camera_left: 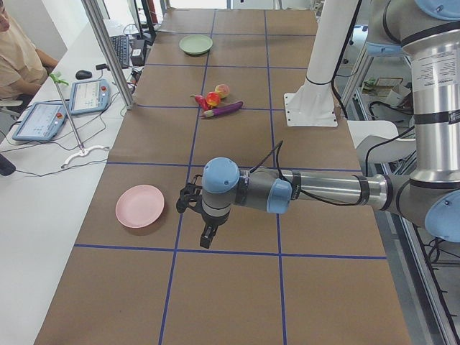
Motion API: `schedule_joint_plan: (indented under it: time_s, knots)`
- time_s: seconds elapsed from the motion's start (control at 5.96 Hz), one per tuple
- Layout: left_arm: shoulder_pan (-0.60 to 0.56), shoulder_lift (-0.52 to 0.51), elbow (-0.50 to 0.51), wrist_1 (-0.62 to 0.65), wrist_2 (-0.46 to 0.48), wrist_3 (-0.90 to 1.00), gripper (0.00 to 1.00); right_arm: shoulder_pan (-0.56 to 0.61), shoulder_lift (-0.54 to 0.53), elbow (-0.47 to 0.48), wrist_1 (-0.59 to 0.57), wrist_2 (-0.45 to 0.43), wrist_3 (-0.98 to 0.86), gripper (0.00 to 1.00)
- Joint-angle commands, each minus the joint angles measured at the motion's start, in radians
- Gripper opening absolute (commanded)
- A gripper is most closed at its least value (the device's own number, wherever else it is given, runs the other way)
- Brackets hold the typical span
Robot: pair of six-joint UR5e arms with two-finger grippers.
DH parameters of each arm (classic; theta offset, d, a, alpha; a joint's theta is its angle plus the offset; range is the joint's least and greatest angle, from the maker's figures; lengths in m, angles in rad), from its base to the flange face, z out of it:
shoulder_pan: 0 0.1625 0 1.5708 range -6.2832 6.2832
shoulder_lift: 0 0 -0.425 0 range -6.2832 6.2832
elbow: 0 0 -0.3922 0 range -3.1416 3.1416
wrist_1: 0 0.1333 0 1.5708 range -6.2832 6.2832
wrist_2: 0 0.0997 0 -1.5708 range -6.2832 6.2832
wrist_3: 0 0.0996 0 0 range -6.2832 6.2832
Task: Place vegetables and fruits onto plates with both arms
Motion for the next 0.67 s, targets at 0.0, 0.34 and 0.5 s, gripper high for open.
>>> schedule_joint_plan:
  time_s: [0.0,0.34,0.5]
  knots:
    - [0.0,-0.033,-0.002,-0.003,-0.005,-0.006,1.0,-0.001,0.049,-0.006,0.074,0.061,0.015,1.0]
    - [0.004,-0.126,0.058,0.01,-0.046,-0.012,1.0,-0.041,0.144,-0.043,0.089,0.148,0.064,1.0]
    - [0.004,-0.141,0.138,-0.001,-0.164,-0.009,1.0,-0.067,0.193,-0.04,0.089,0.144,0.072,1.0]
